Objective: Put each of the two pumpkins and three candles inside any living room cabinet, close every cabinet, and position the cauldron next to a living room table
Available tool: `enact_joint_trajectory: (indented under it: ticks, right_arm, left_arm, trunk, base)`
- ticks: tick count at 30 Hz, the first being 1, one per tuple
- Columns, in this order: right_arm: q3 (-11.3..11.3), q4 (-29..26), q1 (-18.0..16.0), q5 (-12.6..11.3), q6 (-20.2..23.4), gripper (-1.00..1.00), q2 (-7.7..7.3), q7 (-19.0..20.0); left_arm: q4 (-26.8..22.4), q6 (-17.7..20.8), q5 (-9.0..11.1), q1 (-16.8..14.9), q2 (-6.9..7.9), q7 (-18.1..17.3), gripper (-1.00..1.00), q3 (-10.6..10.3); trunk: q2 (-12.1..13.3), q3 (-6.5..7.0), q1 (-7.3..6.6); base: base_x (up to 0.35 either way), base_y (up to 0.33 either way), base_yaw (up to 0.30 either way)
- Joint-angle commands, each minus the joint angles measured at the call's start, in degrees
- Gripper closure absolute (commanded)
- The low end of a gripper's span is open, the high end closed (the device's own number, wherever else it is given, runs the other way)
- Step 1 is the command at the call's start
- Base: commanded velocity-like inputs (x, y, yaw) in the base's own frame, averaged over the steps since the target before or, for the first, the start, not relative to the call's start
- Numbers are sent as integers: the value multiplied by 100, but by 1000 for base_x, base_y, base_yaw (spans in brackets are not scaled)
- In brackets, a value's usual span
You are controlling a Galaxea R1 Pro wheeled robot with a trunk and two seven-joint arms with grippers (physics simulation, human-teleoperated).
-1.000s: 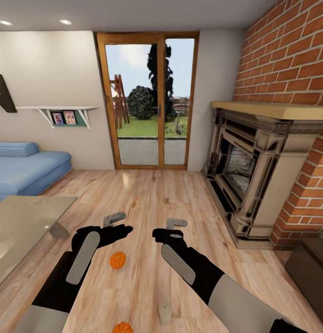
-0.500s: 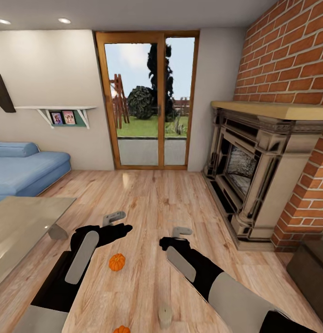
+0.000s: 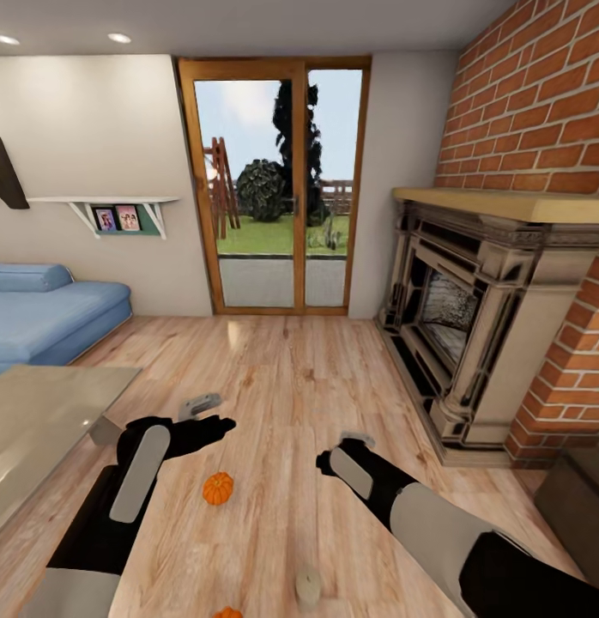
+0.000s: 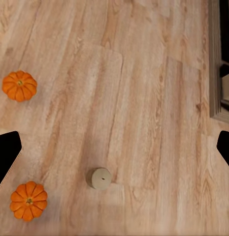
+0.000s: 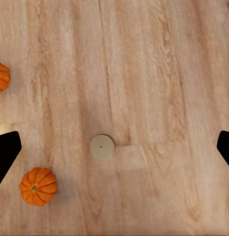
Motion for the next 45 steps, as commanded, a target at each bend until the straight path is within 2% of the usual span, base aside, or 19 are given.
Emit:
enact_joint_trajectory:
  ticks: [1,8,10,11,13,14,16,17,21,25,28,30,34,35,39,42,43,45]
  right_arm:
    - [42,0,-9,-32,30,-100,-3,-43]
    - [40,50,-9,-98,236,-100,-12,-50]
    - [34,58,-9,-112,279,-100,-20,-30]
    - [32,59,-9,-115,274,-100,-25,-19]
    - [31,57,-9,-115,185,-100,-43,-9]
    - [34,50,-9,-114,94,-100,-53,-22]
    - [33,39,-9,-113,31,-100,-67,-35]
    - [32,35,-9,-112,15,-100,-73,-40]
    - [36,29,-9,-114,-1,-100,-79,-45]
    - [38,32,-9,-120,-5,-100,-86,-28]
    - [39,34,-3,-114,-23,-100,-93,-14]
    - [40,30,4,-115,-46,-100,-88,-14]
    - [37,7,30,-117,-135,-100,-76,-3]
    - [44,9,34,-116,-192,-100,-51,0]
    - [41,9,35,-120,-268,-100,-66,4]
    - [45,10,35,-121,-421,-100,-67,5]
    - [46,11,35,-121,-439,-100,-64,7]
    - [50,16,35,-121,-458,-100,-62,8]
  left_arm:
    - [-5,10,60,-4,9,59,-100,-7]
    - [3,11,69,-69,-7,59,-100,42]
    - [22,15,184,-88,-2,61,-100,65]
    - [32,17,346,-89,3,63,-100,90]
    - [21,27,812,-80,19,85,-100,149]
    - [16,33,1190,-77,41,101,-100,188]
    - [19,37,1602,-66,177,117,-100,195]
    - [39,36,1738,-55,273,121,-100,191]
    - [110,27,1913,123,517,128,-100,192]
    - [121,5,1915,410,718,136,-100,244]
    - [72,7,1945,464,905,137,-100,338]
    - [85,1,1948,477,981,137,-100,409]
    - [90,8,1945,482,1022,137,-100,445]
    - [95,21,1962,487,1128,135,-100,454]
    - [99,29,2041,488,1224,113,-100,456]
    - [155,39,2380,488,1289,98,-100,457]
    - [183,42,2535,488,1344,88,-100,453]
    - [246,48,2968,488,1481,71,-100,432]
  trunk:
    - [-4,-7,2]
    - [-4,-7,2]
    - [-4,-7,2]
    - [-4,-7,2]
    - [-4,-7,2]
    - [-4,-7,2]
    - [-4,-7,2]
    - [-4,-7,2]
    - [-4,-7,2]
    - [-4,-7,2]
    - [-4,-7,2]
    - [-84,-43,46]
    - [-245,-114,134]
    - [-285,-132,156]
    - [-445,-204,244]
    - [-566,-258,310]
    - [-606,-276,331]
    - [-686,-312,375]
  base:
    - [183,190,0]
    - [213,184,0]
    - [91,49,0]
    - [46,25,0]
    - [22,12,0]
    - [10,5,0]
    - [5,3,0]
    - [3,1,0]
    - [1,0,0]
    - [0,0,0]
    - [0,0,0]
    - [0,0,0]
    - [0,0,0]
    - [0,0,0]
    - [0,0,0]
    - [0,0,0]
    - [0,0,0]
    - [0,0,0]
